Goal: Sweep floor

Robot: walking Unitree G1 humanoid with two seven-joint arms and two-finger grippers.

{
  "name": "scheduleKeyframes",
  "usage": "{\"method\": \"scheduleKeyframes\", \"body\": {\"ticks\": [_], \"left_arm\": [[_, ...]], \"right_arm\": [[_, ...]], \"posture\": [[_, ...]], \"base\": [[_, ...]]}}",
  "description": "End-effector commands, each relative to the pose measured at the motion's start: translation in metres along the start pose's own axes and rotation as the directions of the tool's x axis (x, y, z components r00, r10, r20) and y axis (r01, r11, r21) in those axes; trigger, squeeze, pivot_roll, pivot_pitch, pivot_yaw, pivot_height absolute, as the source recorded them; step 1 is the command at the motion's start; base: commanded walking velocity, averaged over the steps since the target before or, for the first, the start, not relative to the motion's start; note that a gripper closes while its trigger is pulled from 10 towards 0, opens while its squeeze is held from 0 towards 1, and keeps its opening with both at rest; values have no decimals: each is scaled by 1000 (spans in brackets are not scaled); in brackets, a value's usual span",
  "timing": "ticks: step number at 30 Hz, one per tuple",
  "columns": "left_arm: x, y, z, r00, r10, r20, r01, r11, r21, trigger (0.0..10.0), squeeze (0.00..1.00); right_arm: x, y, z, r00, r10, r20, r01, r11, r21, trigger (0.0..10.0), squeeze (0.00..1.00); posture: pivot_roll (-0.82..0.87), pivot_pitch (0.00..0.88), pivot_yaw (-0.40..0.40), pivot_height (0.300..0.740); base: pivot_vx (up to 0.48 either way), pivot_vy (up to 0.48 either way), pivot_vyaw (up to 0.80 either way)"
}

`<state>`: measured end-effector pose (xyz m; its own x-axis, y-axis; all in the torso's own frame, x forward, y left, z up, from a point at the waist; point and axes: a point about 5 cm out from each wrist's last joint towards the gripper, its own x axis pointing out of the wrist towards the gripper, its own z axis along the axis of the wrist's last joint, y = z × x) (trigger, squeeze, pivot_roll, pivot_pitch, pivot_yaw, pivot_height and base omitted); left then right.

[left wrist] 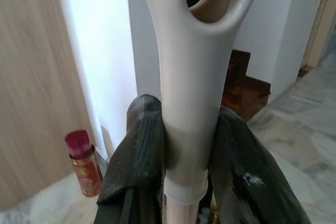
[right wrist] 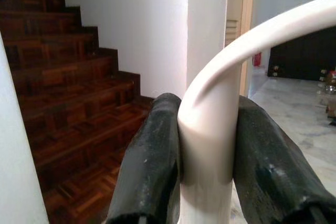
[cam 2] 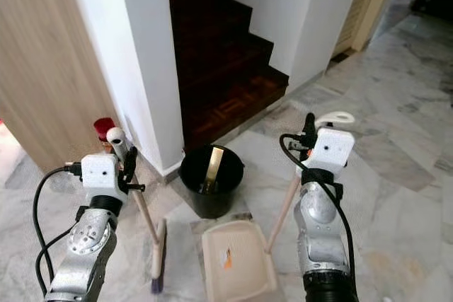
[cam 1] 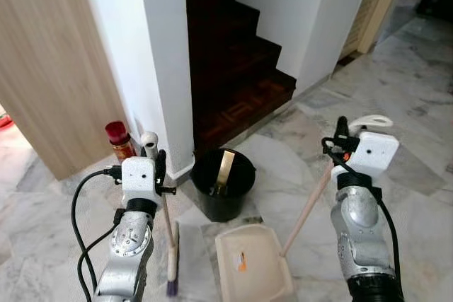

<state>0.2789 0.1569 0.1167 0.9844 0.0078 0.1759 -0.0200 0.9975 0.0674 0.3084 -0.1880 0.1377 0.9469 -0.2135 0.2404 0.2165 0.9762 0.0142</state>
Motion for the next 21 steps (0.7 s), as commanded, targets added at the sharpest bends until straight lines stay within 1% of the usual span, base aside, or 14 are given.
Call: {"method": "scheduleKeyframes", "body": {"ticks": [1,17,21], "left_arm": [[4,1,10,999,1,48,-2,1000,14,10000,0],[5,1,9,999,8,41,-8,1000,15,10000,0],[5,0,8,999,5,36,-6,1000,18,10000,0]], "right_arm": [[4,1,9,999,1,41,-2,1000,5,10000,0],[5,2,8,999,5,34,-5,1000,4,10000,0],[5,0,6,1000,-4,12,4,1000,12,10000,0]], "posture": [[59,32,-57,740],[59,42,-59,740],[58,41,-58,740]], "base": [[0,0,0],[0,0,0],[0,0,0]]}}
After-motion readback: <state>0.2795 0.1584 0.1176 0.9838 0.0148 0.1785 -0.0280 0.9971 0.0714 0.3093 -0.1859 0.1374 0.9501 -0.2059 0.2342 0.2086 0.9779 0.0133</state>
